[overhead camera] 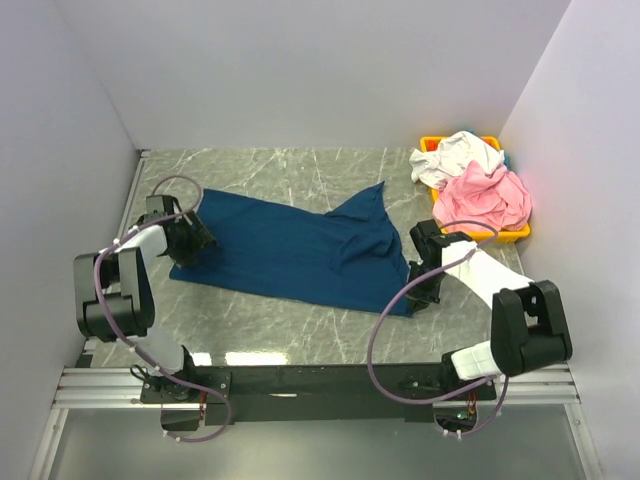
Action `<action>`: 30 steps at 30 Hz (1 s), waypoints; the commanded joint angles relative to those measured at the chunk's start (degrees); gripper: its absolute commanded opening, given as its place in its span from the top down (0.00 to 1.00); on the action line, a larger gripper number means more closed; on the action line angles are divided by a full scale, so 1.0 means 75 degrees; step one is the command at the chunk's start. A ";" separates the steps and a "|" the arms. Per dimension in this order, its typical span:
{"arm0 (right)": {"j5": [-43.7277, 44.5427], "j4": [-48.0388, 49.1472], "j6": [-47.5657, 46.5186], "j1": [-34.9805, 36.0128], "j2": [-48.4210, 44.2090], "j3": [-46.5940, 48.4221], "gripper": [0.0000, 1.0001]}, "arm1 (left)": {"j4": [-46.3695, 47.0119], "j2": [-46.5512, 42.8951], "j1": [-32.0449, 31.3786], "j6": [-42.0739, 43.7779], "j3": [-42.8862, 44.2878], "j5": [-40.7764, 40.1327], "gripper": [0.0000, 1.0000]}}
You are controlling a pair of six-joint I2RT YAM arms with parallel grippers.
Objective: Fold and stack the t-shirts
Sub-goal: Fold the tshirt
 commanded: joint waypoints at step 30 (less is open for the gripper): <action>-0.0201 -0.0226 -0.0083 0.1592 0.3624 0.6195 0.52 | -0.0609 -0.1901 -0.0996 -0.0681 -0.0523 -0.0665 0.19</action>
